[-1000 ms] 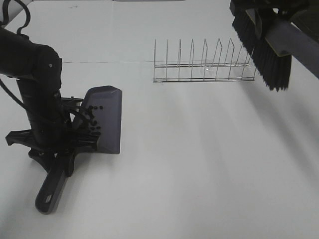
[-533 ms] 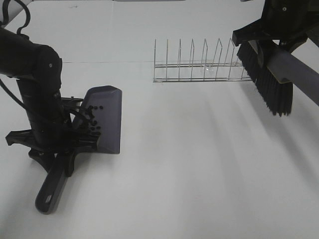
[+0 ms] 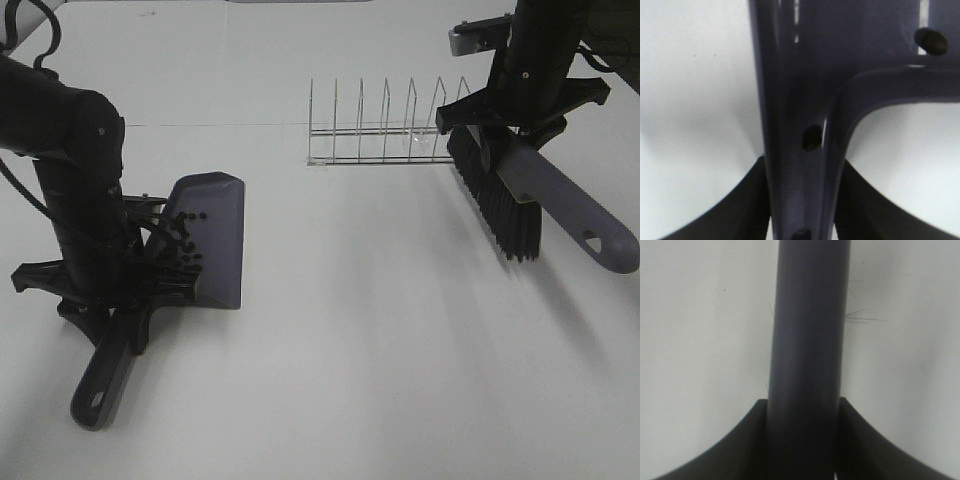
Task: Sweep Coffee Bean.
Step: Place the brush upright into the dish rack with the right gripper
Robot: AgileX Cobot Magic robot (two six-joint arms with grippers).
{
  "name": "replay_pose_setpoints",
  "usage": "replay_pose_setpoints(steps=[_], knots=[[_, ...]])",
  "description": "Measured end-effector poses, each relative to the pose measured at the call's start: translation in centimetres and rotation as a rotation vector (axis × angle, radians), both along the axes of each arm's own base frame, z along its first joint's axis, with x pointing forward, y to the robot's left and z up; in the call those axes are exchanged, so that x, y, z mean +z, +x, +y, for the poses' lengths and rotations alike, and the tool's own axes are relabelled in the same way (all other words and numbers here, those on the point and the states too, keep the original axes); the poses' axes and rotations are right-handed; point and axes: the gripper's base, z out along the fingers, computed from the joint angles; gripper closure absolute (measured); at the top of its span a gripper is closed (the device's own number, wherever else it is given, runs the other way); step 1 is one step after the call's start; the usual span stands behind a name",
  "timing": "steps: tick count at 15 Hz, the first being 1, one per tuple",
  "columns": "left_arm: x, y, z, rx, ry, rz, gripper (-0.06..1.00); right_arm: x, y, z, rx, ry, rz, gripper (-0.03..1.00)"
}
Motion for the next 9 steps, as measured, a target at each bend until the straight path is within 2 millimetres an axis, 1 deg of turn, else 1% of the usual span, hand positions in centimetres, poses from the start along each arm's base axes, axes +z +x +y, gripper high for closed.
replay_pose_setpoints(steps=[2,4,9], knots=[[0.0,0.0,0.0,0.0,0.0,0.0,0.63,-0.62,0.21,-0.28,-0.013,-0.035,0.001,0.68],[0.0,0.0,0.0,0.0,0.0,0.0,0.63,-0.57,0.32,-0.42,-0.009,-0.051,-0.011,0.68],[0.0,0.0,0.0,0.0,0.0,0.0,0.63,-0.43,1.04,-0.19,0.01,-0.03,-0.09,0.68]])
